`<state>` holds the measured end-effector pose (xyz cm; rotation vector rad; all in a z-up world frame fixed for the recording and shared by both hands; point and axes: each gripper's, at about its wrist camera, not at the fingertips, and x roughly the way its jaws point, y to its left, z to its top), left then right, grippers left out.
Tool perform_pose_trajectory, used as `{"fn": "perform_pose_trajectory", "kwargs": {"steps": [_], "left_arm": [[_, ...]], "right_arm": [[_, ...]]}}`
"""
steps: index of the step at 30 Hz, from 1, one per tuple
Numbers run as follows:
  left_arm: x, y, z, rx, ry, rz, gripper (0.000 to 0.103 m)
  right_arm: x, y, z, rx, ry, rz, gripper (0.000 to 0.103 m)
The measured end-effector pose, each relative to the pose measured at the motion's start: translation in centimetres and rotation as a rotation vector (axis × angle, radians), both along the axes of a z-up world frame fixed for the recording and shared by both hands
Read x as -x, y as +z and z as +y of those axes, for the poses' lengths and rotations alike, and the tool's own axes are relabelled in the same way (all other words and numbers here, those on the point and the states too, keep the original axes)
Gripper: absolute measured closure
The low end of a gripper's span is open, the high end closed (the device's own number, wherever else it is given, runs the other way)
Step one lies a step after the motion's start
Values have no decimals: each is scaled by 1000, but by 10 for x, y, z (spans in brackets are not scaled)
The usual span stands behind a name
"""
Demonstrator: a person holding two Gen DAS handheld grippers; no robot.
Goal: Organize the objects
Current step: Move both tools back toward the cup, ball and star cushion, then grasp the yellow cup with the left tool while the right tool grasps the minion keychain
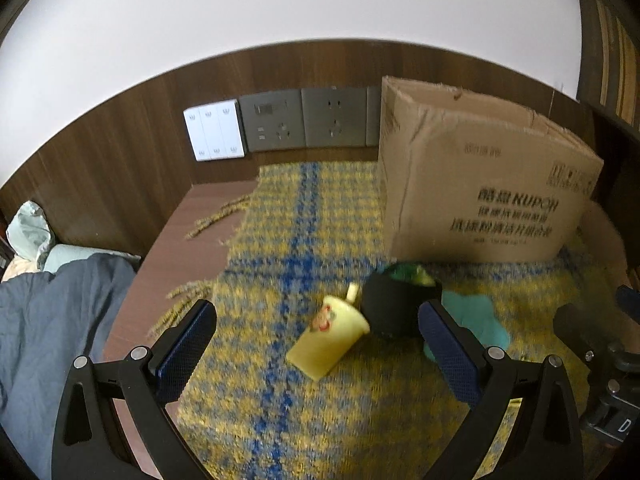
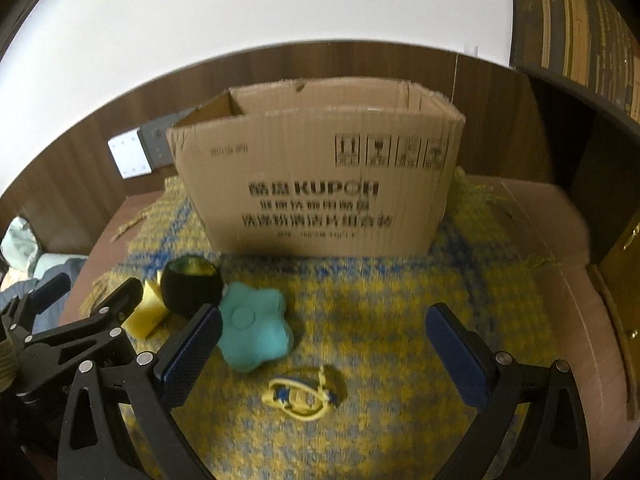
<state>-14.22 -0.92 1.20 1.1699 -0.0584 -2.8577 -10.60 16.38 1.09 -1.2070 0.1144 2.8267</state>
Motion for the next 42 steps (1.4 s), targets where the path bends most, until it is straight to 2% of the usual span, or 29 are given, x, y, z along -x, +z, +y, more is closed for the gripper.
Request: {"fn": "perform_pose_trajectory", "kwargs": {"steps": [11,23,25,27,32,35,37,38,42], "left_arm": [[-10,-21,1,9,-18,-60,0],[-9,-38,-4,35,-13,-106,0],[-7,-39,-3,37,-17,-110,0],[-6,-41,-3,34,-20,-117,0],[-4,-44,-2,34,-22,-128,0],[-4,-45,-2,38,-22,-133,0],[-3,-46,-2,45,-23,-134,0],[-2,-46,-2,46,-24,-135,0],[0,-45,-2,45,-25,-136,0]], "right_arm": [[-7,-29,-1,13,-14,-92,1],[-4,-49,-8,0,-13,-151,2],[-3,-52,-10,-1,-4,-159,6],[-2,-55,-12,-4,6,-171,14],[3,-66,-16,-1,23,-215,20],[4,-73,-14,21,21,-237,33],[4,-72,-14,29,24,-230,38],[2,-70,-14,34,29,-221,45],[0,-65,-13,40,24,-192,45]]}}
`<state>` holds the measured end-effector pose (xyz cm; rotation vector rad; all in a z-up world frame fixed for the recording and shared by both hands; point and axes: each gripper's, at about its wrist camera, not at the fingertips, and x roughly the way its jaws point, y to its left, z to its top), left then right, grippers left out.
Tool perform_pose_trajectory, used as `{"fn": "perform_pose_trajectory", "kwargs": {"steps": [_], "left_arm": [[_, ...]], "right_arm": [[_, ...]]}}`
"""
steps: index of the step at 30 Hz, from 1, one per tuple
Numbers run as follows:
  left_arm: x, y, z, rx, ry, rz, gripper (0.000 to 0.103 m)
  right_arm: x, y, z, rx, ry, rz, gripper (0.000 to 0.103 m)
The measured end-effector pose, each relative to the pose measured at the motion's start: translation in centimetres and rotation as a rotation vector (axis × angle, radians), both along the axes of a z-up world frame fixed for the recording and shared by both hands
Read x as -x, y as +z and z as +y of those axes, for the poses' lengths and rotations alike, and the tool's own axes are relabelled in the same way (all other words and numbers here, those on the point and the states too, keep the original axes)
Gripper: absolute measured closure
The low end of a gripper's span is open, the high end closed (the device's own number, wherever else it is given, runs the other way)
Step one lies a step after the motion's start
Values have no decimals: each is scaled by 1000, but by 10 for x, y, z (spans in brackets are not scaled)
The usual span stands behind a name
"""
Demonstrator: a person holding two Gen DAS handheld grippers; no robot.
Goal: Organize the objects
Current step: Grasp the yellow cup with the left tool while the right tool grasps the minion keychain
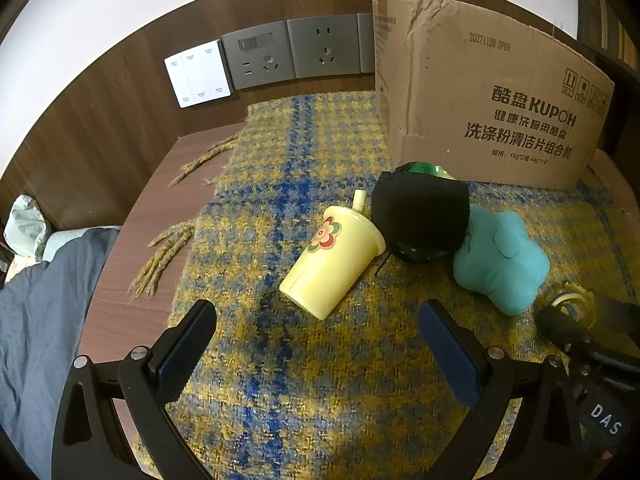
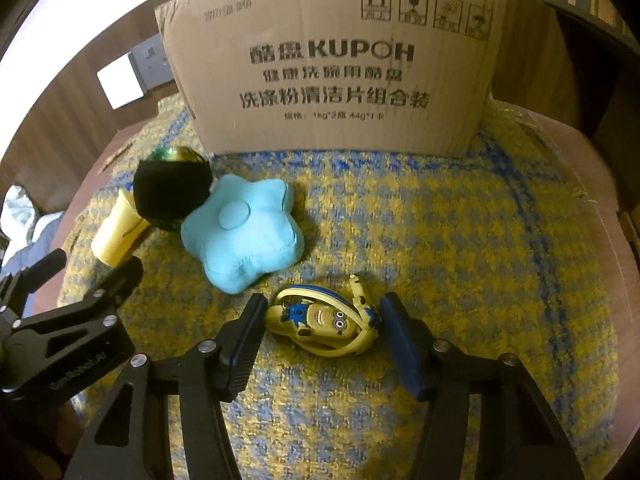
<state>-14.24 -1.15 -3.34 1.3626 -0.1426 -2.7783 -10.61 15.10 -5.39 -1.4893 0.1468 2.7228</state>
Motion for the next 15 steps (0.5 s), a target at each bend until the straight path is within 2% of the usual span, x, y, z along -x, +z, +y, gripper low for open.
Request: {"fn": "perform_pose_trajectory", "kwargs": {"steps": [10,15], "left_arm": [[11,0,-7,3,21,2,0],[20,-3,-9,7,18,-4,0]], "right_arm": [[5,23,-3,-20,-8,85,45],[10,27,-9,-19,8,94,45]]}}
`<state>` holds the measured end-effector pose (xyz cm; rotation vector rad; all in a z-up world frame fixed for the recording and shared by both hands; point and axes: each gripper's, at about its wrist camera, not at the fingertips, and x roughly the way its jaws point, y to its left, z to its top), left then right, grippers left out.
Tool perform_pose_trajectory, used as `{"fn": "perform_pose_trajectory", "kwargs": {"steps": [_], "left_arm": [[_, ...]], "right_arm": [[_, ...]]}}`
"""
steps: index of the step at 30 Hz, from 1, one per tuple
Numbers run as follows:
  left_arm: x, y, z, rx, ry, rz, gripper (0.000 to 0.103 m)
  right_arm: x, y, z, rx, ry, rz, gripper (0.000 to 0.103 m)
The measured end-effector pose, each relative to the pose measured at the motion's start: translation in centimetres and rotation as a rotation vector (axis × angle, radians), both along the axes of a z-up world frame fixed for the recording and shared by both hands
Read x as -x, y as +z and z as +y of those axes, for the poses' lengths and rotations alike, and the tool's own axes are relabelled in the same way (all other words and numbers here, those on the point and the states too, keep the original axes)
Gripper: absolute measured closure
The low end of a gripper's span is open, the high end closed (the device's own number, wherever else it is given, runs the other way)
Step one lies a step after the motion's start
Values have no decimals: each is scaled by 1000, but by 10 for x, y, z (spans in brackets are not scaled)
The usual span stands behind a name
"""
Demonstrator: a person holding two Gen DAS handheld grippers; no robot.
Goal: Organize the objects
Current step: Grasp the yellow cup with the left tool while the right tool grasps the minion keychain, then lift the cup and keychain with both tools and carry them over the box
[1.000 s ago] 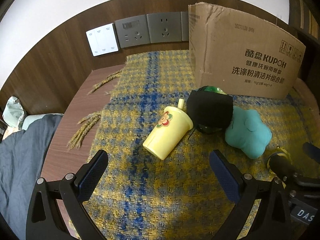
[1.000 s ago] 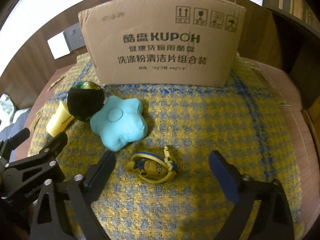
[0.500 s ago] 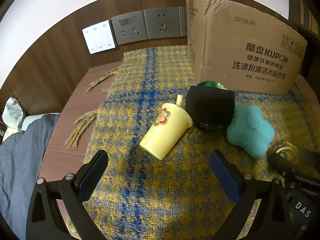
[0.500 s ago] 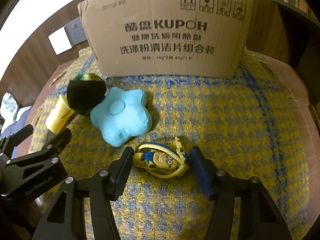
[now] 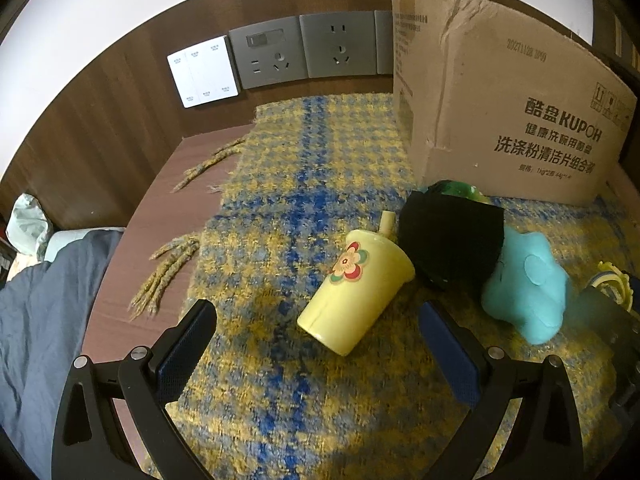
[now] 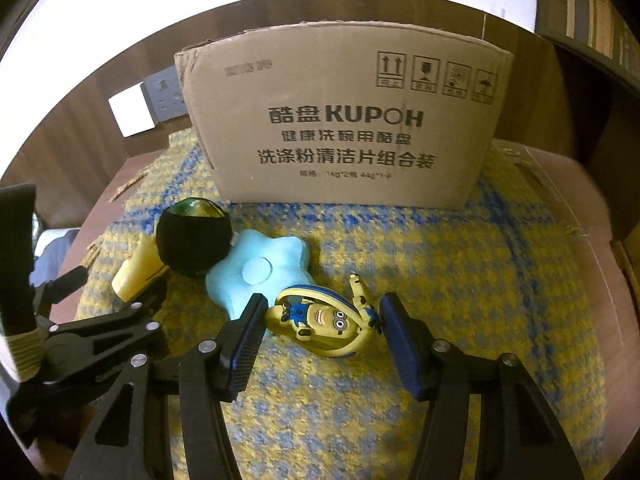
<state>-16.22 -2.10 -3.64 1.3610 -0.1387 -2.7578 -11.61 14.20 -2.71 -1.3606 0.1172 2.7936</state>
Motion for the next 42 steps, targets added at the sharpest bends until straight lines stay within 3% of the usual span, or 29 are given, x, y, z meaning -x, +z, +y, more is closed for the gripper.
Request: {"fn": "perform_pose_trajectory", "kwargs": {"steps": [4,7,9,17,42], "left_arm": [[5,-2,3,7,-14,-2,1],[7,-4,4,-4,-24,-13,19],[8,-7,4,-13,-33,-31,44],[7,-9,7,-29,-61,-40,67],[-16,26,18,-18,-72,65,71]], "right_arm": [[3,-1,-1,1,4,-2,45],[6,-2,-1,4,4,-8,45],[7,-3,-1,6,5,-9,45],[10,-4,-1,17,13,-12,45],[0,23,7,35,42,66,45]]}}
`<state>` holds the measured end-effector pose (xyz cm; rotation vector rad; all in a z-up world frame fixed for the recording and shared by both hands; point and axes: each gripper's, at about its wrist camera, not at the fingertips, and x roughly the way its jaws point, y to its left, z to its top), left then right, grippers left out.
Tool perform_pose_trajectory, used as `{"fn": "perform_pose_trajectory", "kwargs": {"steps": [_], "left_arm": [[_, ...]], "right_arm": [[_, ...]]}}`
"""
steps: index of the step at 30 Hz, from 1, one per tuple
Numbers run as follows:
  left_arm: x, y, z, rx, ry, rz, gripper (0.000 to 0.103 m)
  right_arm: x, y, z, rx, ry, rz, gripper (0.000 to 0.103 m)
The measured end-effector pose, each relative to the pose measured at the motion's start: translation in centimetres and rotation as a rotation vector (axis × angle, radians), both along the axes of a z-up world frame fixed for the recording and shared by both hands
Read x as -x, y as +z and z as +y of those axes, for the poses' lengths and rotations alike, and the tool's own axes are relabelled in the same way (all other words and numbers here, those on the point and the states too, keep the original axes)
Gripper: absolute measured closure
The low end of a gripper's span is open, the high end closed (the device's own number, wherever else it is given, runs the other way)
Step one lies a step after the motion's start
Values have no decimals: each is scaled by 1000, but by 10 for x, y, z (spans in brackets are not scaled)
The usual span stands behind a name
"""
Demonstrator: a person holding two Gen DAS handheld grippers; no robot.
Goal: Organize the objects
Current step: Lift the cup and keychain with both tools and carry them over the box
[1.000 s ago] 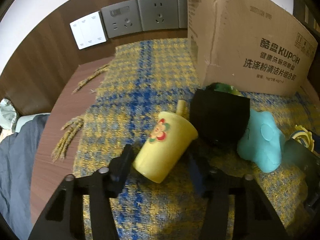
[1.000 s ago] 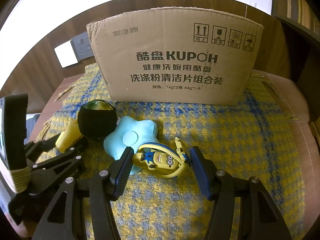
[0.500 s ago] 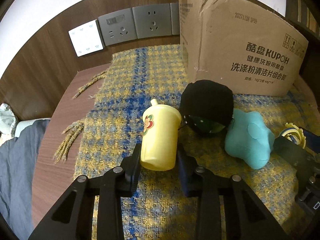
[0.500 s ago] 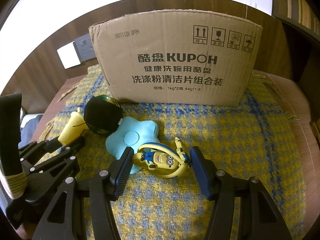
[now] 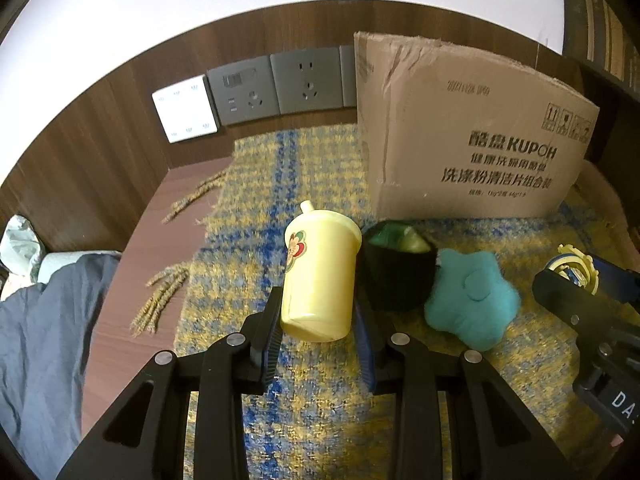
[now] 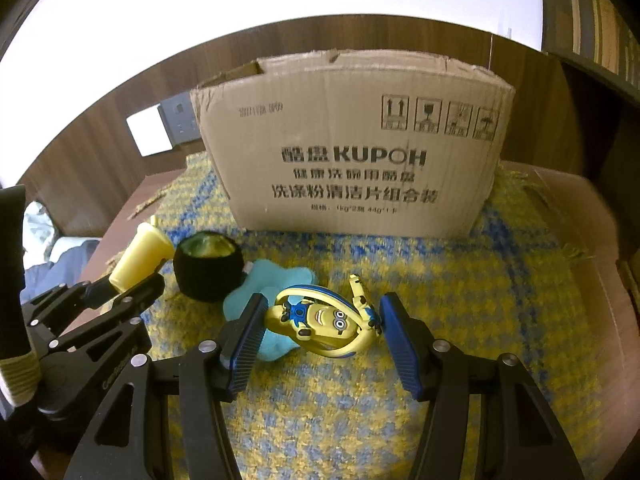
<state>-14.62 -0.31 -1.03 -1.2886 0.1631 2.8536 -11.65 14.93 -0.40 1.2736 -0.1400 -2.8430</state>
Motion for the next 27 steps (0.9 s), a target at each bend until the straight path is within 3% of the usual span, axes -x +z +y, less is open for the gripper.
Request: {"fn": "perform_pose_trajectory", "kwargs": {"steps": [27], "left_arm": [[10,82,51,-16,-104,188,70]], "right_arm": [[2,65,38,-31,-79,171,45]]}}
